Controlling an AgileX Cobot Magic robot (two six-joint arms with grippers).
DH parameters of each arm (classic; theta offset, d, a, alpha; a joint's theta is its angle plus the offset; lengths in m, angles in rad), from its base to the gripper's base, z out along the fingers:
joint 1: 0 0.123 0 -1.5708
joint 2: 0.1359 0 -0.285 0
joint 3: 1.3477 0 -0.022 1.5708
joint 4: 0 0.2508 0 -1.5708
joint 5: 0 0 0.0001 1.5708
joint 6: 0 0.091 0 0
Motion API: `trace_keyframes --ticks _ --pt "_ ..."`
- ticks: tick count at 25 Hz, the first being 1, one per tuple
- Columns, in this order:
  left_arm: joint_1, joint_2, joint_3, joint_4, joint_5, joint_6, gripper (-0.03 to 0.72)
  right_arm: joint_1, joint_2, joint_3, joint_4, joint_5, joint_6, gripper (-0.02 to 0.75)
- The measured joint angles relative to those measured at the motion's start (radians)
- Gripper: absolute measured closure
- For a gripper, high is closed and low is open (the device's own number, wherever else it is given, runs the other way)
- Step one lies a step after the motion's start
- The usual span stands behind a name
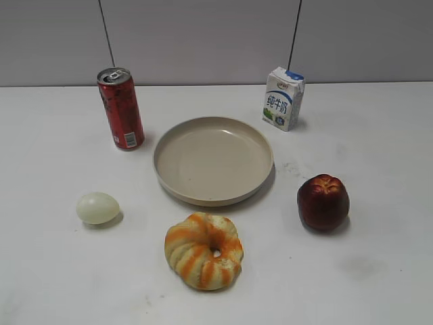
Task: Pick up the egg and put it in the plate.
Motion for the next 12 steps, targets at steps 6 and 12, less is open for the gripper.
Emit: trace_keyframes --ticks 6,12 --pt "0.000 0.000 0.000 0.000 0.000 0.000 0.074 0.000 0.000 0.000 0.000 0.000 0.000 0.151" --pt "0.000 0.000 0.000 0.000 0.000 0.000 0.081 0.000 0.000 0.000 0.000 0.000 0.000 0.151"
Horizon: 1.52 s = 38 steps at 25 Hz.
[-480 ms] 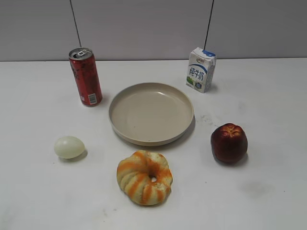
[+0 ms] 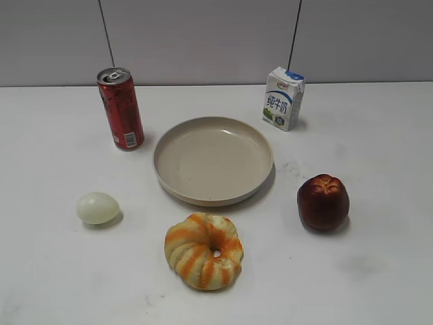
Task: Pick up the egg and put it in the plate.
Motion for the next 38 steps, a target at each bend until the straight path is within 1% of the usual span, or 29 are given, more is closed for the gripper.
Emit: trace_keyframes --ticks 11,14,17,22,25,28,32,35,38 --pt "0.000 0.000 -0.008 0.000 -0.021 0.000 0.094 0.000 0.000 0.000 0.000 0.000 0.000 0.151" --pt "0.000 0.025 -0.031 0.000 -0.137 0.000 0.094 0.000 0.000 0.000 0.000 0.000 0.000 0.151" --pt "0.000 0.110 -0.042 -0.010 -0.282 0.000 0.094 0.000 0.000 0.000 0.000 0.000 0.000 0.151" --pt "-0.005 0.341 -0.050 -0.111 -0.494 0.013 0.095 0.000 0.000 0.000 0.000 0.000 0.000 0.151" --pt "-0.020 0.504 -0.081 -0.188 -0.543 0.106 0.095 0.000 0.000 0.000 0.000 0.000 0.000 0.151" --pt "-0.066 0.695 -0.142 -0.247 -0.517 0.222 0.095 0.000 0.000 0.000 0.000 0.000 0.000 0.151" --pt "-0.161 0.967 -0.258 -0.264 -0.413 0.342 0.095 0.000 0.000 0.000 0.000 0.000 0.000 0.151" --pt "-0.242 1.170 -0.349 -0.265 -0.340 0.411 0.095 0.000 0.000 0.000 0.000 0.000 0.000 0.151" --pt "-0.304 1.349 -0.435 -0.262 -0.315 0.446 0.095 0.000 0.000 0.000 0.000 0.000 0.000 0.151"
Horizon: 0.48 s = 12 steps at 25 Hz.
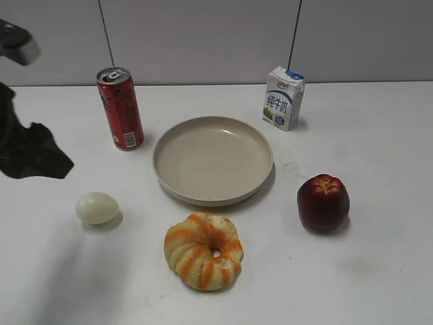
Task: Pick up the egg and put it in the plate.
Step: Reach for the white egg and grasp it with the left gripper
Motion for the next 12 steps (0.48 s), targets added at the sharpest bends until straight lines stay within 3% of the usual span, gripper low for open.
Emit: trace_keyframes --ticks 6,12 --pt "-0.047 0.310 -0.151 0.014 0.041 0.014 0.010 0.000 0.000 0.000 0.000 0.000 0.000 0.151" --pt "-0.056 0.513 -0.205 0.070 0.043 0.014 0.004 0.000 0.000 0.000 0.000 0.000 0.000 0.151"
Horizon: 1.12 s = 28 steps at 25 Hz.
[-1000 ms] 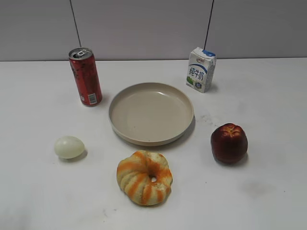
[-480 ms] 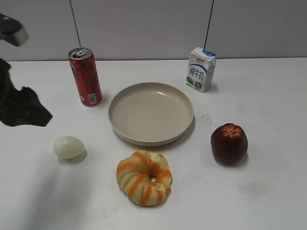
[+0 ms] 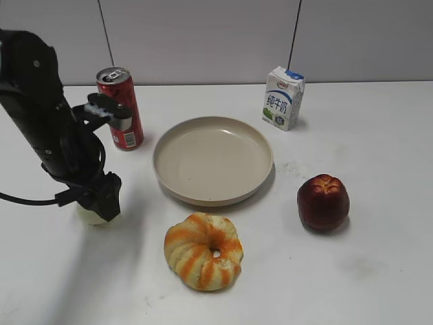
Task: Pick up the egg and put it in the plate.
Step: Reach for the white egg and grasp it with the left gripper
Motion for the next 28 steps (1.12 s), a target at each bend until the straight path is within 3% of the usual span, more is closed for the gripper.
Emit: trace_keyframes --ticks 7,9,12,20,24,28 --pt "0.000 0.099 -0.007 0.025 -0.060 0.001 0.024 0.000 0.000 0.000 0.000 0.000 0.000 0.151" --pt "0.000 0.103 -0.007 0.025 -0.060 0.001 0.066 0.000 0.000 0.000 0.000 0.000 0.000 0.151" --pt "0.000 0.103 -0.007 0.020 -0.060 -0.023 0.188 0.000 0.000 0.000 0.000 0.000 0.000 0.151" --pt "0.000 0.098 -0.048 0.013 0.018 -0.075 0.195 0.000 0.000 0.000 0.000 0.000 0.000 0.151" --pt "-0.001 0.071 -0.158 -0.065 0.086 -0.082 0.195 0.000 0.000 0.000 0.000 0.000 0.000 0.151" --pt "-0.025 0.061 -0.298 -0.209 0.097 -0.084 0.195 0.000 0.000 0.000 0.000 0.000 0.000 0.151"
